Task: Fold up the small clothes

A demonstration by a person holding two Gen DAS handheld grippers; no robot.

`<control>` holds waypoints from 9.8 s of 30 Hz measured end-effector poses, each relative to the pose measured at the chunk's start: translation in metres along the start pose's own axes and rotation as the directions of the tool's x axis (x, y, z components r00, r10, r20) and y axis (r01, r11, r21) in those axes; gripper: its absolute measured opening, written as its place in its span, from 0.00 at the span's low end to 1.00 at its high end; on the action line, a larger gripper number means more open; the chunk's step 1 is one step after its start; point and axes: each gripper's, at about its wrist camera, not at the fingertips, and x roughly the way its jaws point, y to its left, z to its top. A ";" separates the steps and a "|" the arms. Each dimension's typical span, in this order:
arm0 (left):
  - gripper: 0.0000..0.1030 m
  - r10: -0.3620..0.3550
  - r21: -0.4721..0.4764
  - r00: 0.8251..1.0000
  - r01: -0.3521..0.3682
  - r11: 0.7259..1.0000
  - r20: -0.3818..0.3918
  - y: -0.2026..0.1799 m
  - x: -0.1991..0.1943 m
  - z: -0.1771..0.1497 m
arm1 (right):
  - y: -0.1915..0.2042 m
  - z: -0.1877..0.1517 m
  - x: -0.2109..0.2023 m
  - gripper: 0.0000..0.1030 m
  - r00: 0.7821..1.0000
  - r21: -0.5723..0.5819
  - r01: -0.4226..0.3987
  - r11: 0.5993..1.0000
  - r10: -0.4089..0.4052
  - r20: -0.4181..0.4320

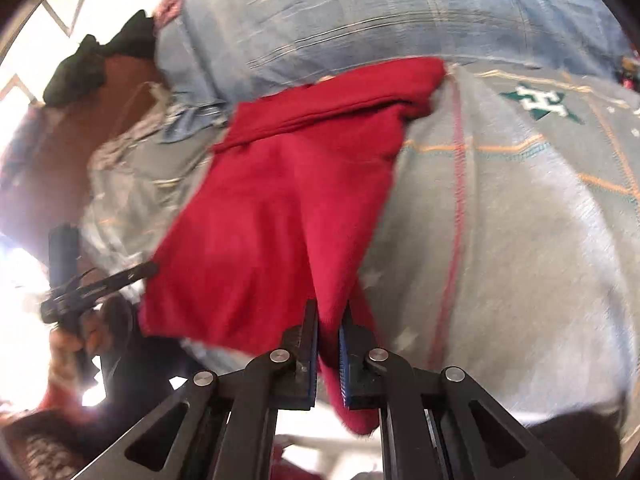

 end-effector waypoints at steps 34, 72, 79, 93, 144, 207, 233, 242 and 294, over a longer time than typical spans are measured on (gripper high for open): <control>0.06 -0.040 -0.021 0.999 0.040 0.999 0.001 0.004 -0.009 -0.018 | -0.015 -0.004 0.023 0.07 0.998 0.006 -0.029 1.000 0.030 -0.053; 0.26 0.182 -0.044 0.982 -0.184 0.982 -0.053 0.005 0.036 -0.039 | 0.018 -0.017 0.061 0.28 0.990 -0.120 0.025 0.992 -0.042 -0.135; 0.51 0.157 -0.047 0.985 -0.160 0.986 -0.068 0.006 0.036 -0.039 | 0.012 -0.014 0.066 0.27 0.994 -0.085 -0.002 0.996 -0.007 -0.107; 0.58 0.122 -0.080 0.989 -0.129 0.988 -0.087 0.010 0.036 -0.040 | -0.006 -0.016 0.058 0.37 0.993 -0.030 -0.089 0.996 0.087 -0.082; 0.08 0.106 -0.157 0.968 -0.070 0.985 0.229 0.029 0.126 0.273 | -0.081 0.256 0.100 0.11 0.958 0.143 0.036 0.989 -0.075 0.276; 0.64 0.254 -0.172 0.958 -0.231 0.958 0.131 0.025 0.113 0.178 | -0.071 0.220 0.110 0.14 0.882 -0.086 0.440 0.894 -0.412 0.227; 0.64 0.293 -0.125 0.942 -0.275 0.953 0.165 0.026 0.121 0.183 | -0.106 0.205 0.118 0.77 0.927 0.271 0.242 0.932 -0.304 0.218; 0.64 0.295 -0.122 0.941 -0.277 0.953 0.165 0.025 0.121 0.182 | -0.037 0.218 0.125 0.11 0.863 -0.099 0.471 0.877 -0.434 0.257; 0.78 0.235 -0.236 0.966 -0.206 0.950 0.103 0.064 0.121 0.180 | 0.130 0.331 0.376 0.47 0.986 -0.285 0.169 0.944 -0.162 0.048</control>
